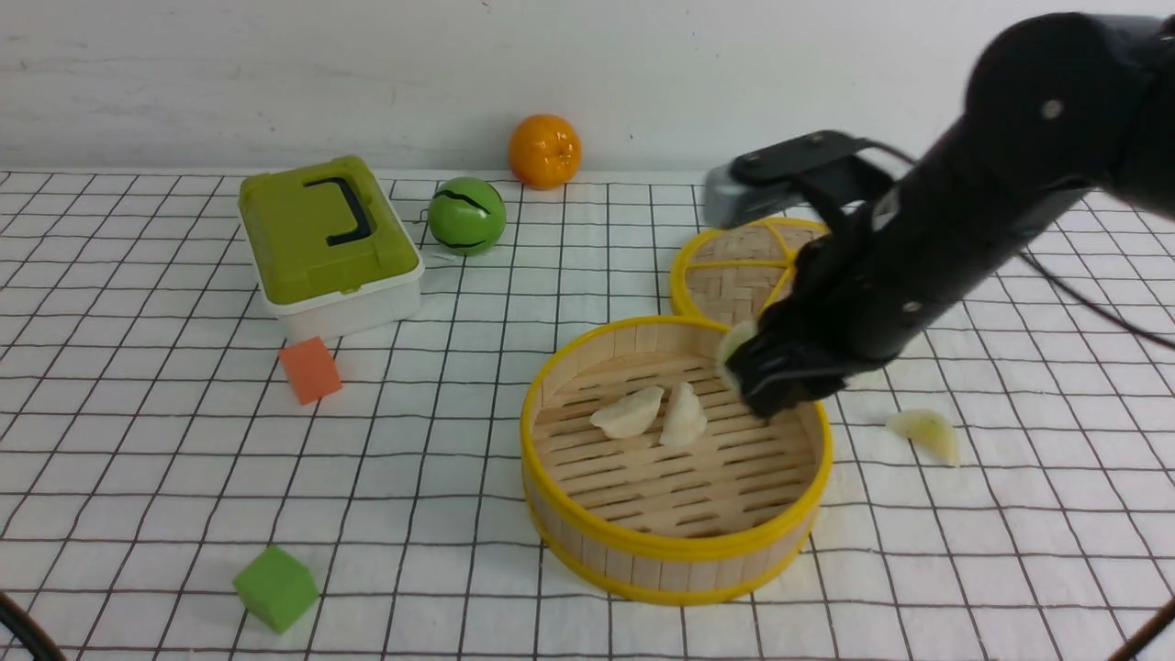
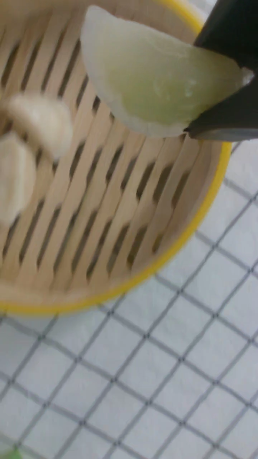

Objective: Put the dumplings into the steamer on the table with the white tablecloth.
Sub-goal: 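Place the dumpling in the bamboo steamer basket with the right gripper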

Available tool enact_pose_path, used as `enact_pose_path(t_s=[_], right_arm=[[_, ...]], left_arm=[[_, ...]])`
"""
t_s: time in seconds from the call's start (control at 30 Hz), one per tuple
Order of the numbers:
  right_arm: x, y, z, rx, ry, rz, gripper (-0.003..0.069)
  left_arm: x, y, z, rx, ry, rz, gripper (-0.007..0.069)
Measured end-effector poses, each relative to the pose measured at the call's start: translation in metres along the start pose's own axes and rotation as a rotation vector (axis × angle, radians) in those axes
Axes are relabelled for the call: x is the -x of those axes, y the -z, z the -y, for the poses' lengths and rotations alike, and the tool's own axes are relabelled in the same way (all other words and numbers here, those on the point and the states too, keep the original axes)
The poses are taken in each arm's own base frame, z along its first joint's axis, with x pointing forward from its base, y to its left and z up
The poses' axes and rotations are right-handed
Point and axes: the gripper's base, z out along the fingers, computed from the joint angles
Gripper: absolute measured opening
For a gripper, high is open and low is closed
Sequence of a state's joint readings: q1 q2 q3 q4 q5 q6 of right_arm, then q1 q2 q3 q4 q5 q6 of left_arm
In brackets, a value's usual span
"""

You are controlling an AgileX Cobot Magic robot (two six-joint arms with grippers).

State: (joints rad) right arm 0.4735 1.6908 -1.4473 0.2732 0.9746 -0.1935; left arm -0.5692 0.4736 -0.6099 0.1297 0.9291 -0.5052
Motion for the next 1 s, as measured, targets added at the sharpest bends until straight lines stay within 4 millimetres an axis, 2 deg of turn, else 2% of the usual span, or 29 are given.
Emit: enact_pose_path(t_s=[0.07,0.1,0.17,0.33,0.57,0.67,0.83,0.87,0.93,1.0], right_arm=[[0.002,-0.017,-0.02,0.048,0.025,-0.014,0.0171],[0.003,-0.034,-0.032,0.073,0.036,-0.019,0.0171],[0.005,-0.051,-0.037,0.076,0.04,-0.007,0.0171],[0.007,-0.092,-0.031,0.059,0.022,-0.009,0.0171],[0.001,-0.128,-0.021,0.014,0.004,-0.055,0.0171],[0.0,-0.131,-0.018,-0.007,-0.003,-0.067,0.0195],[0.003,-0.124,-0.016,-0.039,-0.025,-0.069,0.0335],[0.005,-0.114,-0.015,-0.039,-0.043,-0.088,0.0398],[0.006,-0.103,-0.015,-0.04,-0.044,-0.101,0.0437],[0.01,-0.061,-0.008,-0.059,-0.038,-0.084,0.0503]], left_arm=[[0.0,0.0,0.0,0.002,-0.013,0.001,-0.0013],[0.0,0.0,0.0,0.004,-0.022,0.002,-0.0013],[0.0,0.0,0.0,0.005,-0.037,0.0,-0.0013],[-0.001,0.0,-0.001,0.014,-0.047,-0.016,-0.0013],[-0.002,0.0,-0.002,0.02,-0.048,-0.026,-0.0013],[-0.003,0.0,-0.002,0.021,-0.048,-0.028,-0.0013],[-0.002,0.0,-0.002,0.021,-0.049,-0.028,-0.0013],[-0.002,0.0,-0.002,0.021,-0.049,-0.028,-0.0013],[-0.002,0.0,-0.002,0.021,-0.049,-0.028,-0.0012],[-0.002,0.0,-0.002,0.021,-0.049,-0.028,-0.0012]])
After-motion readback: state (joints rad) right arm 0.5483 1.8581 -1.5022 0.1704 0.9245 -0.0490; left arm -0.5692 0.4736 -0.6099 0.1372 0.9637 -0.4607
